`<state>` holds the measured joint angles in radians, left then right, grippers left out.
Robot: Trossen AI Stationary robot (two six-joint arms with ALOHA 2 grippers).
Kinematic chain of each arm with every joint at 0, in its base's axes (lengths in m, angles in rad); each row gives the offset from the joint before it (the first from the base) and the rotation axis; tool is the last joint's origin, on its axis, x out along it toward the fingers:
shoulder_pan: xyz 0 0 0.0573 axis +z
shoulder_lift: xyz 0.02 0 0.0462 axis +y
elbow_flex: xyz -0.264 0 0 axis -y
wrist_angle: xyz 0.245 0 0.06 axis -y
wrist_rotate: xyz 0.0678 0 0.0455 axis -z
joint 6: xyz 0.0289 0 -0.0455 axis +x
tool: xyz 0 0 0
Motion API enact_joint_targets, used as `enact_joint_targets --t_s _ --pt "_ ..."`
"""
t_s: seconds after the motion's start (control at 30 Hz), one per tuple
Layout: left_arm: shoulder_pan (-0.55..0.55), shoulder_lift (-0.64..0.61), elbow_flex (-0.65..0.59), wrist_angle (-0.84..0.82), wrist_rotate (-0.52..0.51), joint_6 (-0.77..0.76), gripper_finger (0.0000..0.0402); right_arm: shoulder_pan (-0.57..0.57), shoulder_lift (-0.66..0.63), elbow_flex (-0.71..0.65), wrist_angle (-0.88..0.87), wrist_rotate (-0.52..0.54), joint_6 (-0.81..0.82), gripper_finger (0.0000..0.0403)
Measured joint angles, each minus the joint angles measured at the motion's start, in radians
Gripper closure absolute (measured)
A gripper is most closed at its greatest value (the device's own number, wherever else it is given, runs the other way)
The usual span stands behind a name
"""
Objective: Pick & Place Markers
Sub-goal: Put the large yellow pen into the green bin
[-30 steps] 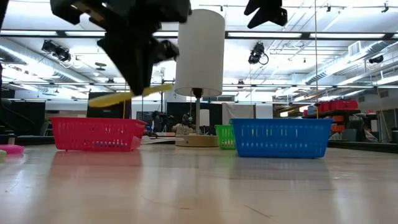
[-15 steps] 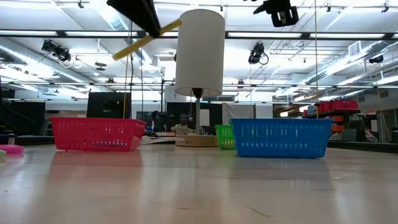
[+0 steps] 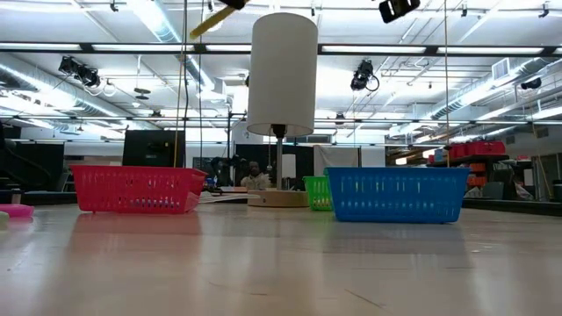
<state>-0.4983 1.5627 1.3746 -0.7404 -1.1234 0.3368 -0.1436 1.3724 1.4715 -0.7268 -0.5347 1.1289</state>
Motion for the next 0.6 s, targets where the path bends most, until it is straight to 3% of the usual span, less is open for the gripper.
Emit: enact_joint_targets --t_s 0.27,0.6 --pt "0.003 0.000 0.000 0.271 -0.117 0.377 0.0379 0.000 0.000 0.000 0.099 -0.035 0.101 0.0221" --pt "0.058 0.000 0.001 0.641 -0.036 0.836 0.0379 0.010 0.038 -0.001 0.177 -0.057 0.138 0.0221"
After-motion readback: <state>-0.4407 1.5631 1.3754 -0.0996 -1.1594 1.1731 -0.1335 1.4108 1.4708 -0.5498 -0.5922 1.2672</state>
